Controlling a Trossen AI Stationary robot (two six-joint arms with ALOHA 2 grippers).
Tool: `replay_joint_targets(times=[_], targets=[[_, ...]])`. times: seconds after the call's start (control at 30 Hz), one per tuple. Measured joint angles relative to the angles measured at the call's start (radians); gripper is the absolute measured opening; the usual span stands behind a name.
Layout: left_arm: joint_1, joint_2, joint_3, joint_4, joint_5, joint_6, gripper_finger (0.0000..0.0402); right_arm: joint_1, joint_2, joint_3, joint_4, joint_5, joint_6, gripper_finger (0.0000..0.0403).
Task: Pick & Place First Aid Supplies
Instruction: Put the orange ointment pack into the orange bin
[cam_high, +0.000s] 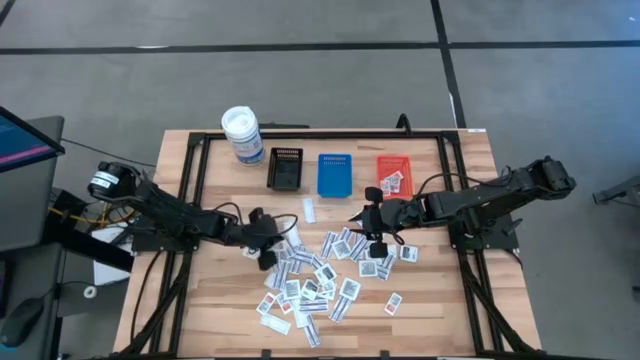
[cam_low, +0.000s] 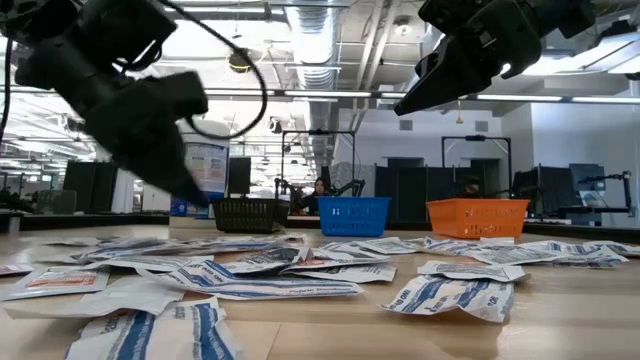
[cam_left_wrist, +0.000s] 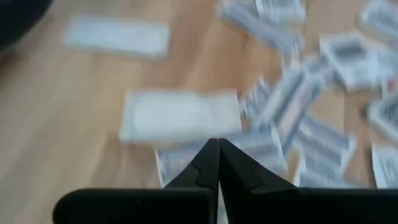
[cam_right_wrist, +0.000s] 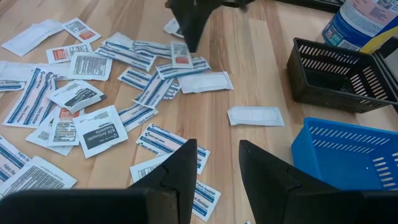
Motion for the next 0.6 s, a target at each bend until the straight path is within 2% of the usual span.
replay_joint_targets(times=[0.1,0.3,0.47,0.6], targets=[[0.0,-0.011,0.0,0.09,-0.008,0.001,0.0009,0.0,0.0,0.0,0.0,0.0,0.0,0.0113],[-0.012,-0.054,0.001,0.072,0.137,0.001,0.0033,0.0,0.0,0.0,0.0,0.0,0.0,0.0113],[-0.052,-0.053,0.002,-0.069,0.146,0.029,0.0079,0.0,0.0,0.0,0.0,-0.001,0.0,0.0113],[-0.057,-0.053,0.002,-0.213,0.111,0.092,0.0105,0.0,0.0,0.0,0.0,-0.001,0.0,0.0113]])
